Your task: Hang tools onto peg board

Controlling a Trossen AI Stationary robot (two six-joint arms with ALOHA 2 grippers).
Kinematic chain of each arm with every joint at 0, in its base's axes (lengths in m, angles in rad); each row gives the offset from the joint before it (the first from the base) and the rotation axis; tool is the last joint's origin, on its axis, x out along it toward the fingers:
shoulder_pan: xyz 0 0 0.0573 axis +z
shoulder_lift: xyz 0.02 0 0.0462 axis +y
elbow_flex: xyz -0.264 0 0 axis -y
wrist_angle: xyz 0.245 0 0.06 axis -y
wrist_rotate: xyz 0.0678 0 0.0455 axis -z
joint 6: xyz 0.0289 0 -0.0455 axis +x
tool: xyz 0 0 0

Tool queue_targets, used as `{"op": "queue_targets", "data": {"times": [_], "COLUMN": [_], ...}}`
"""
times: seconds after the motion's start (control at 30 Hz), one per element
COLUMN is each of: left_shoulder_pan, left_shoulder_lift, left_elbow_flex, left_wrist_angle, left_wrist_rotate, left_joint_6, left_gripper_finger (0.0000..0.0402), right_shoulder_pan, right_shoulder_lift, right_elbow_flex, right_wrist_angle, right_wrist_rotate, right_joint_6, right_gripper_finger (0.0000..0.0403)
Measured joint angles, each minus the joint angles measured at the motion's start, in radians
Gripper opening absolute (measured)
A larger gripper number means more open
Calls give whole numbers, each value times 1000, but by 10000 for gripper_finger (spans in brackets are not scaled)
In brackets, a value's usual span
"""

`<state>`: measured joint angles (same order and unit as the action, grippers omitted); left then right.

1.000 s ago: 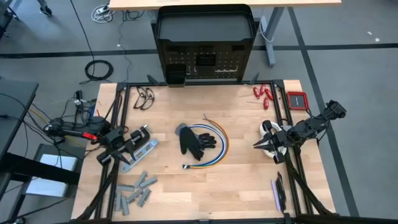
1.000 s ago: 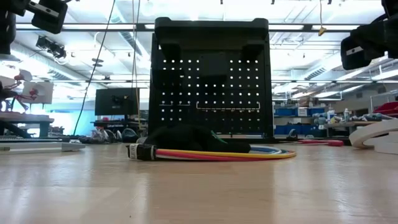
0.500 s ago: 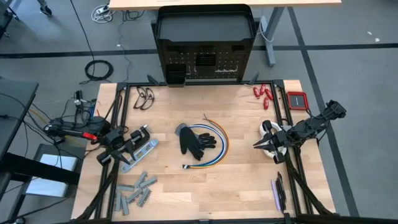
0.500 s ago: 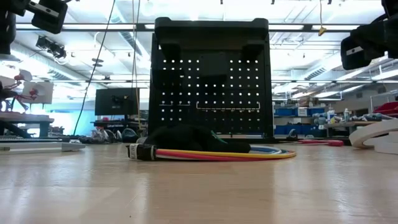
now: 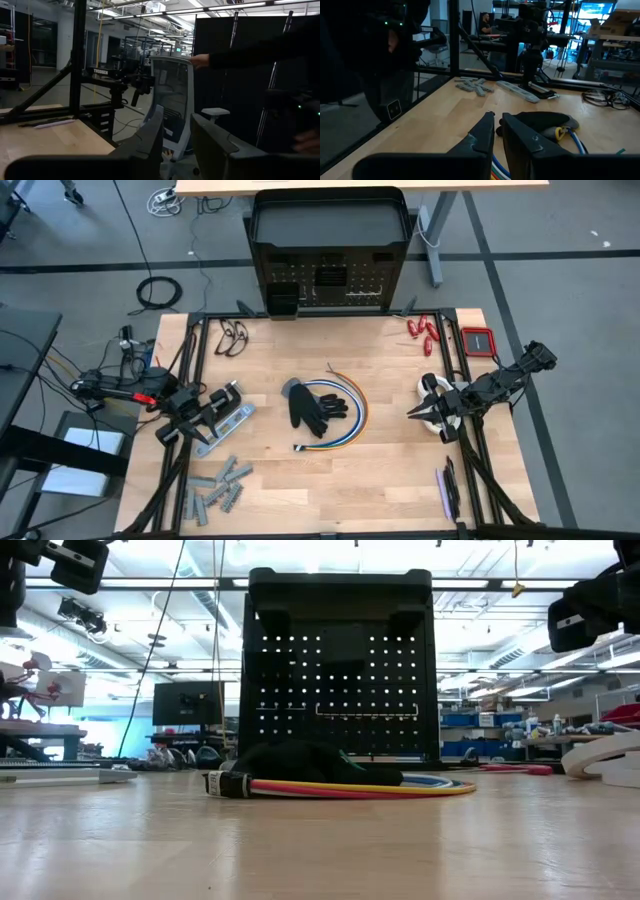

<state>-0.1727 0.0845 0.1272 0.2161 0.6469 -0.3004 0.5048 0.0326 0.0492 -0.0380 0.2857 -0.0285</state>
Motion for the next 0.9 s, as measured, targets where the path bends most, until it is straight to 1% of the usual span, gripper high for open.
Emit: {"op": "queue_targets", "data": {"times": [0.07, 0.17, 0.27, 0.3, 0.47, 0.57, 0.67, 0.8, 0.9], "left_shoulder_pan": [0, 0, 0, 0, 0, 0, 0, 0, 0], "left_shoulder_lift": [0, 0, 1, 1, 1, 1, 1, 1, 1], "left_elbow_flex": [0, 0, 0, 0, 0, 0, 0, 0, 0], "left_wrist_angle": [7, 36, 59, 66, 40, 42, 53, 63, 53], "left_wrist_rotate": [-11, -111, -210, -253, -538, -652, -706, -712, -775], "left_joint_6": [16, 75, 86, 88, 84, 84, 84, 83, 83], "left_gripper_finger": [106, 106, 106, 106, 106, 106, 106, 106, 106], "right_shoulder_pan": [0, 0, 0, 0, 0, 0, 0, 0, 0], "right_shoulder_lift": [0, 0, 0, 0, 0, 0, 0, 0, 0], "right_elbow_flex": [0, 0, 0, 0, 0, 0, 0, 0, 0], "right_wrist_angle": [0, 0, 0, 0, 0, 0, 0, 0, 0], "right_wrist_rotate": [0, 0, 0, 0, 0, 0, 0, 0, 0], "right_joint_6": [0, 0, 0, 0, 0, 0, 0, 0, 0], "right_gripper_finger": [48, 48, 48, 48, 48, 48, 48, 48, 48]}}
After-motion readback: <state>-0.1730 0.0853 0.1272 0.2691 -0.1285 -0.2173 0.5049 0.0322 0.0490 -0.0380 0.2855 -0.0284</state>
